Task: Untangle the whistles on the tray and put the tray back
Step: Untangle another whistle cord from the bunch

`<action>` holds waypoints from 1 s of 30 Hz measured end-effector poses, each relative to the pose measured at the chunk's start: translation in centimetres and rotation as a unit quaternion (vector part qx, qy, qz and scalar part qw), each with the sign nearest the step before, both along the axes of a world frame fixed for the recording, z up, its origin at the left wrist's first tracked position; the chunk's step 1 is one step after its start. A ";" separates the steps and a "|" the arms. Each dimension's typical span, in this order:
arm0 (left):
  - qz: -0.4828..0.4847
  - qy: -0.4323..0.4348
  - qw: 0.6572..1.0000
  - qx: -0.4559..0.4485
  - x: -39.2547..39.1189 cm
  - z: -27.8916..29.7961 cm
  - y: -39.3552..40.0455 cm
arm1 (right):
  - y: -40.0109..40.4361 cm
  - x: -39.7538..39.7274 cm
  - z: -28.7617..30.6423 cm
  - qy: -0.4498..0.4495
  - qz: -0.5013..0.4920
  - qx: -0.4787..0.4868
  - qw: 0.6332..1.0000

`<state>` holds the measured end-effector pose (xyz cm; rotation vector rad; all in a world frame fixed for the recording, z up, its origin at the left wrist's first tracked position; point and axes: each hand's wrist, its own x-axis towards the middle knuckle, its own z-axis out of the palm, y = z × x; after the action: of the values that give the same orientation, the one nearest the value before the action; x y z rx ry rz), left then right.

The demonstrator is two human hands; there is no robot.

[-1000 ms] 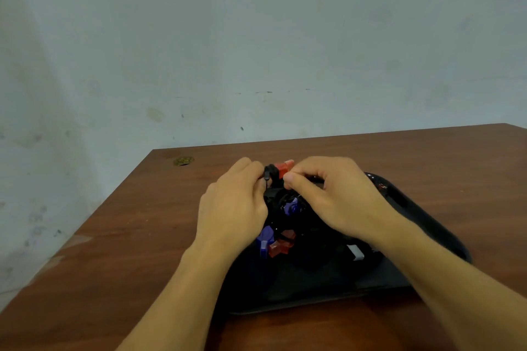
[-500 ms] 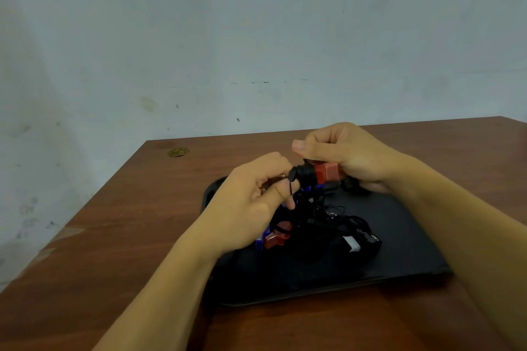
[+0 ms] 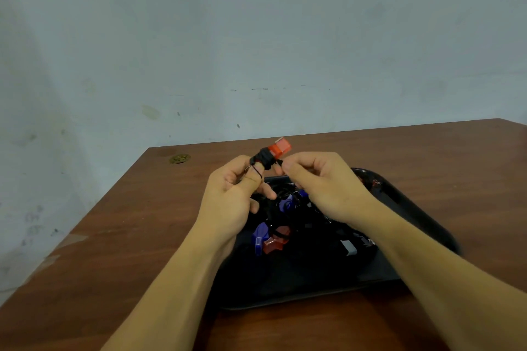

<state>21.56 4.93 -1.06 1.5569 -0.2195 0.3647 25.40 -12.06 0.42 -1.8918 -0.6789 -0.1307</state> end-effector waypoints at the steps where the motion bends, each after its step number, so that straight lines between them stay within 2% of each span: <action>1: 0.014 0.010 1.000 0.002 0.1 -0.1 0.0 | 0.0 -0.1 0.0 -0.036 -0.016 -0.039 0.998; 3: 0.053 0.025 0.998 0.013 0.3 -0.3 0.1 | 0.0 -0.3 0.0 -0.097 -0.036 -0.122 0.987; 6: 0.111 0.019 0.985 0.128 0.7 -0.6 0.7 | -0.2 -0.7 -0.2 -0.180 -0.038 -0.215 0.959; 11: 0.179 -0.006 0.945 0.274 1.1 -0.9 1.1 | 0.1 -1.8 1.3 -0.263 -0.049 -0.295 0.917; 14: 0.174 -0.033 0.929 0.326 0.9 -1.0 0.9 | 0.0 -2.0 3.1 -0.275 -0.065 -0.297 0.912; 17: 0.153 -0.067 0.913 0.373 0.5 -0.7 0.5 | -0.3 -1.3 4.0 -0.251 -0.075 -0.273 0.926; 21: 0.115 -0.118 0.903 0.398 0.3 -0.5 0.0 | -0.8 0.4 3.1 -0.191 -0.081 -0.163 0.965; 30: 0.091 -0.212 0.881 0.413 -0.1 -0.2 0.1 | -0.9 1.0 2.8 -0.013 -0.031 -0.029 0.999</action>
<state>21.41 5.05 -1.29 2.3350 -0.6332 0.8391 26.42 -12.95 3.25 -1.9705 -0.6479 -0.1778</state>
